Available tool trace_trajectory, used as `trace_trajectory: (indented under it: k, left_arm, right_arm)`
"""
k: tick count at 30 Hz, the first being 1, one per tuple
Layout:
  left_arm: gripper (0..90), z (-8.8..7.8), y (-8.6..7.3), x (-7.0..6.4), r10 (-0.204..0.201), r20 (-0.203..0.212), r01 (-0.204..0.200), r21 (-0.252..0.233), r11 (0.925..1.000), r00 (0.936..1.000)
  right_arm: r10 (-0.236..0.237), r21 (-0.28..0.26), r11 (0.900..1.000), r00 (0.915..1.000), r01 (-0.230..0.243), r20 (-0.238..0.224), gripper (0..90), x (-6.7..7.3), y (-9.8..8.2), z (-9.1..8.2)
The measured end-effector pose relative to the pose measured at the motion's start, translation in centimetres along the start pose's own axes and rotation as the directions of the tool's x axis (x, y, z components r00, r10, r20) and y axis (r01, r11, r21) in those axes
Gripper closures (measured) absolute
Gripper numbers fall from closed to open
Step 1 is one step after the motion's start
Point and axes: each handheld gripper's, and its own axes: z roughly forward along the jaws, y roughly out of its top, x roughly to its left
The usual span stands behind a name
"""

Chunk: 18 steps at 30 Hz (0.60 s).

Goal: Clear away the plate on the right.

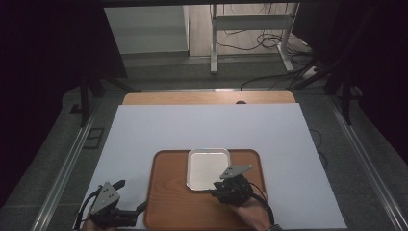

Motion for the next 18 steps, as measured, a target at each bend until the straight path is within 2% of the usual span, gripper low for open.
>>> trace_trajectory:
  k: [18]
  left_arm:
    - [0.0,0.0,0.0,0.0,0.005,0.002,-0.005,0.002,1.0,1.0]
  right_arm:
    - [0.018,-0.047,0.999,0.9987,-0.015,0.049,52.4,-0.8,-0.2,-2.3]
